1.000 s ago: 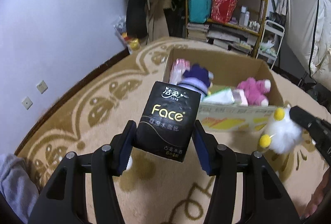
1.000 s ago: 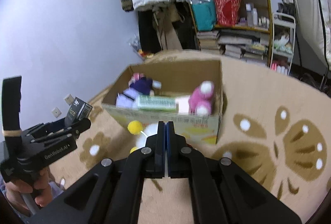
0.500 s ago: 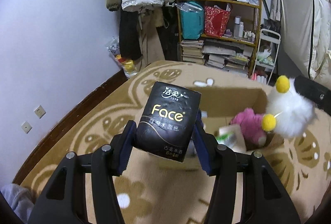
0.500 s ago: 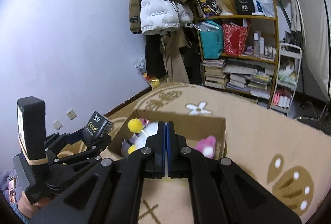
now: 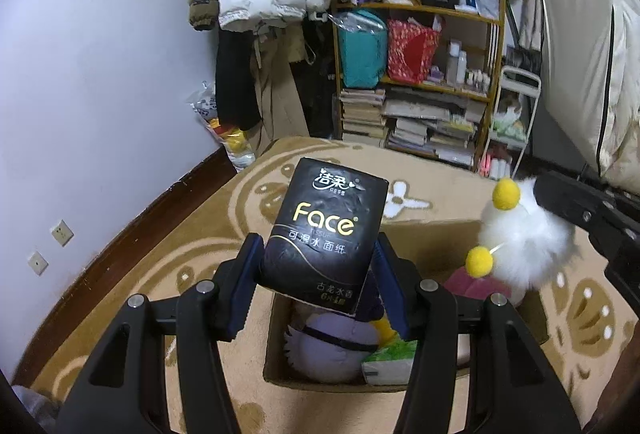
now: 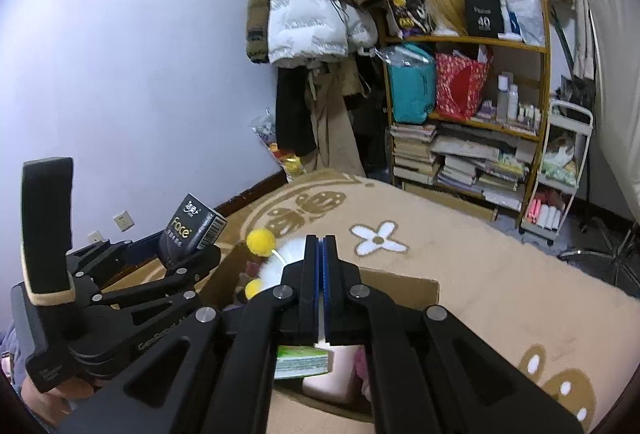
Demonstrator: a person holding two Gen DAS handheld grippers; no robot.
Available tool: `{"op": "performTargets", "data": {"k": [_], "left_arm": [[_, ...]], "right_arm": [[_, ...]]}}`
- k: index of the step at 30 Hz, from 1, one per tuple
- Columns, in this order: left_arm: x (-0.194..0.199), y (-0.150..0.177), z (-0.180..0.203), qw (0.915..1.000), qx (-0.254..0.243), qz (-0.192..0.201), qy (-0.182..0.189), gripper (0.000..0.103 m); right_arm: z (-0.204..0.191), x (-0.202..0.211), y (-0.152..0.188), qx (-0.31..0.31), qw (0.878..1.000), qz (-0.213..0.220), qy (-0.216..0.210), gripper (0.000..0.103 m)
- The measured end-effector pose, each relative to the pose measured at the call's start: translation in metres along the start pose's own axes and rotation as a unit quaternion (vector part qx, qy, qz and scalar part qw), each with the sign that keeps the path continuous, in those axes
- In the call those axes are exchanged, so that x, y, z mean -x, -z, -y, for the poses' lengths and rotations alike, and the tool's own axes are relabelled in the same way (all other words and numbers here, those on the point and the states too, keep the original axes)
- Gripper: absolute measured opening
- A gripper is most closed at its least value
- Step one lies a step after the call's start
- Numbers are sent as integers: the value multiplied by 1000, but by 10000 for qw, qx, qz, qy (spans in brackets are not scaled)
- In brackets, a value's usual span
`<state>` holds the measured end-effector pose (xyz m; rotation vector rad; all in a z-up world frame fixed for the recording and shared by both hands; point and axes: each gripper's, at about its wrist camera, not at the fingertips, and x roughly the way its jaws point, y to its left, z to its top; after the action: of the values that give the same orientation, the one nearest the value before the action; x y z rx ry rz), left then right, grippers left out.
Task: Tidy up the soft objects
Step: 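Drop the Face pack into the box with the left gripper while the right gripper drops the fluffy ball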
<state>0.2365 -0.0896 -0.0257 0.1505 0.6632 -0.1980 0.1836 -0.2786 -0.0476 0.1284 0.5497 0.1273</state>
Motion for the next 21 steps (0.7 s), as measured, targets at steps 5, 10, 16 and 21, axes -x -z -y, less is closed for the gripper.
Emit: {"op": "performTargets", "data": {"k": [5,10,16,21], "left_arm": [[-18,7,5,9998,-123,-174,48,53],[-32,16,16,9992,-180,-319,149,54],[-45,30,29,9983,-330,-458,164,57],[-45,39,31,9978,-350,-546,150,75]], "right_arm": [[7,-21,12,190,9992,-336,105,2],[21,-32,25,-8,9986,-519,62,3],[35,-37,33,-295,9977,-608,86,5],[38,-30,36,-341,9974,-626,100,7]]}}
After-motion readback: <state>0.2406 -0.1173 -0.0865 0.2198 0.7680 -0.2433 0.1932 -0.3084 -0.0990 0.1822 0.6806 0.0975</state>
